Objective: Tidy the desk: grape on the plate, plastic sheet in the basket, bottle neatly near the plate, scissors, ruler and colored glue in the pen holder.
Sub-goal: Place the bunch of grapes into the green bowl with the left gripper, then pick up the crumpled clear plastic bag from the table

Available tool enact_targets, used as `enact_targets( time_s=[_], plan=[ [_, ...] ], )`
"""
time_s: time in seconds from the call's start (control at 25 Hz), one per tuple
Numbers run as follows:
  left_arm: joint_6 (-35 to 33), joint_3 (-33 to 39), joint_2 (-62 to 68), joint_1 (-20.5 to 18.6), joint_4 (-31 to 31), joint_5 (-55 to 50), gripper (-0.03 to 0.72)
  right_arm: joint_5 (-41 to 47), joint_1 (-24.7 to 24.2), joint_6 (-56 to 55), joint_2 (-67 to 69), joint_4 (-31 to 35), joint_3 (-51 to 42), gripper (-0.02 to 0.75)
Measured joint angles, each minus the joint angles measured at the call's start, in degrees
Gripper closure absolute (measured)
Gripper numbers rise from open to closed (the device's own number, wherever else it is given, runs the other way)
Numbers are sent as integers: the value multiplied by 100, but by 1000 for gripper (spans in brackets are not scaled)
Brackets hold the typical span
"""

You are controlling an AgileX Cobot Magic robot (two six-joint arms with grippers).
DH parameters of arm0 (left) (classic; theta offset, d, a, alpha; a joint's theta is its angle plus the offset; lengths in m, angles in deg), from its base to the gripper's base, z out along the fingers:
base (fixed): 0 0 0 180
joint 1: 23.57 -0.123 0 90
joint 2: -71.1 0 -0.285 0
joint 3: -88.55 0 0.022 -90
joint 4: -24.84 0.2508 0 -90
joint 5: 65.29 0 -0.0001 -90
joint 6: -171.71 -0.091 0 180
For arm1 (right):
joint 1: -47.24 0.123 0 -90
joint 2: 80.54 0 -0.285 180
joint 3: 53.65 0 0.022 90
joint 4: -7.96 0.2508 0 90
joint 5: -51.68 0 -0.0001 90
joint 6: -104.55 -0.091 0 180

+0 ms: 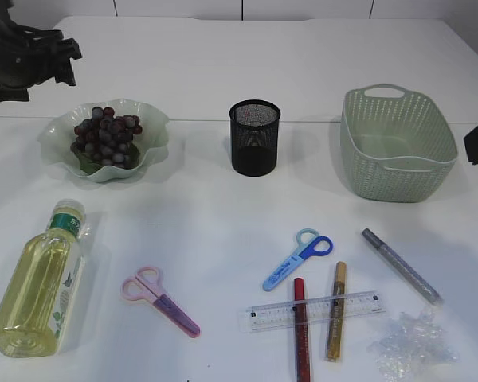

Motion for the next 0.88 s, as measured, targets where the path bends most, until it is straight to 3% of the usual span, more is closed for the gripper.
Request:
enact_targets(
  time_s=[0.32, 0.44, 0.6, 0.88],
  plan=[
    [-3240, 0, -440, 0, -1878, -1945, 153, 46, 0, 5, 0, 82, 0, 174],
    [-4085, 0, -590, 11, -2271, -2731, 187, 103, 0, 5, 0, 173, 0, 174],
    [-4636, 0, -1000, 19, -2355, -3387, 214, 114, 0, 5, 0, 447, 0, 174],
    [-4875, 0, -1837, 19, -2364, -4070, 219, -5, 0, 14, 0, 661, 0, 174]
  ],
)
